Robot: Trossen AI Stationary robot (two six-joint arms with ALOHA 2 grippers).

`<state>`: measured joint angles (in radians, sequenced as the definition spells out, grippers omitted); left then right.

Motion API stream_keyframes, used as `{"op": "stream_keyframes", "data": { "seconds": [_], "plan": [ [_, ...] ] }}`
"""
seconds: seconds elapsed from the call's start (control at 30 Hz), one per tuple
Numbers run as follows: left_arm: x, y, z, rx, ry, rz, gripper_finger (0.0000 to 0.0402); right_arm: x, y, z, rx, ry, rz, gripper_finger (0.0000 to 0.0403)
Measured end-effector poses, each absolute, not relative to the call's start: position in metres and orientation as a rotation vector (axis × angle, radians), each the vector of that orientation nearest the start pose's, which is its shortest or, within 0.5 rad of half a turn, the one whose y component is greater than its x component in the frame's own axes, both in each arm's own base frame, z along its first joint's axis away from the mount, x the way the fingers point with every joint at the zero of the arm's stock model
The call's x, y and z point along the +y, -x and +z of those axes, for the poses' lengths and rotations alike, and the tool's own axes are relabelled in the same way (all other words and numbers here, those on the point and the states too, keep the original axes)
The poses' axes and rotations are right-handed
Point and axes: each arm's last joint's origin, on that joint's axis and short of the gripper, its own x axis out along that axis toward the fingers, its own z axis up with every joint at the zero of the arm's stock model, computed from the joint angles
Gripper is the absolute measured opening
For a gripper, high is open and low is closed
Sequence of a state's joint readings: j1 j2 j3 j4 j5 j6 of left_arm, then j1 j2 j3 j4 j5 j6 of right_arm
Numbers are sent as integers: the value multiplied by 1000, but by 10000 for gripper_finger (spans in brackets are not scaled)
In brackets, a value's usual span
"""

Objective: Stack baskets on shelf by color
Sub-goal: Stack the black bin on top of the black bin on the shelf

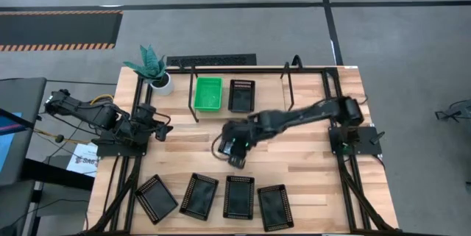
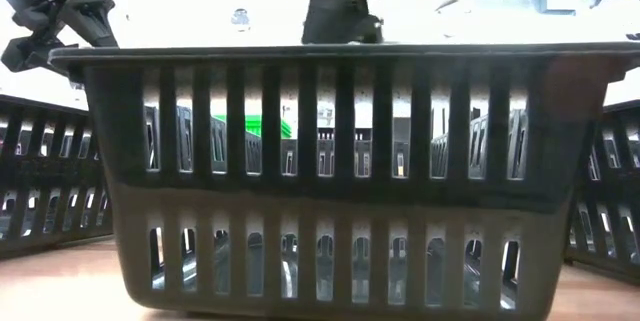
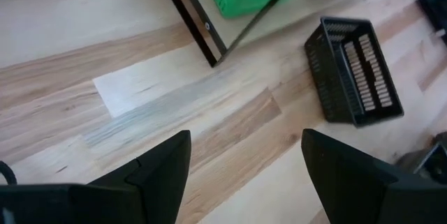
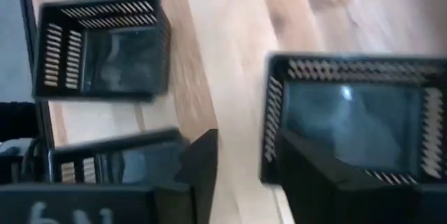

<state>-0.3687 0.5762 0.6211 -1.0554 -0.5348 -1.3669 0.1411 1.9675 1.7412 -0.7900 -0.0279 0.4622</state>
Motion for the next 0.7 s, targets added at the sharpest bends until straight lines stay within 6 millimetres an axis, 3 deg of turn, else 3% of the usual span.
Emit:
{"op": "stream_keyframes", "data": {
  "seconds": [0.17, 0.37, 0.57, 0.7],
  "plan": [
    [-20, -89, 239, 674, 788, 662, 261, 80, -439, 233, 1052, -340, -59, 206],
    [-20, -89, 239, 698, 740, 639, 261, 82, -450, 193, 1122, -334, -85, 210],
    [-20, -89, 239, 701, 728, 632, 261, 80, -450, 171, 1207, -366, -149, 188],
    [-20, -89, 239, 705, 732, 628, 261, 81, -449, 174, 1206, -375, -154, 129]
  ]
}}
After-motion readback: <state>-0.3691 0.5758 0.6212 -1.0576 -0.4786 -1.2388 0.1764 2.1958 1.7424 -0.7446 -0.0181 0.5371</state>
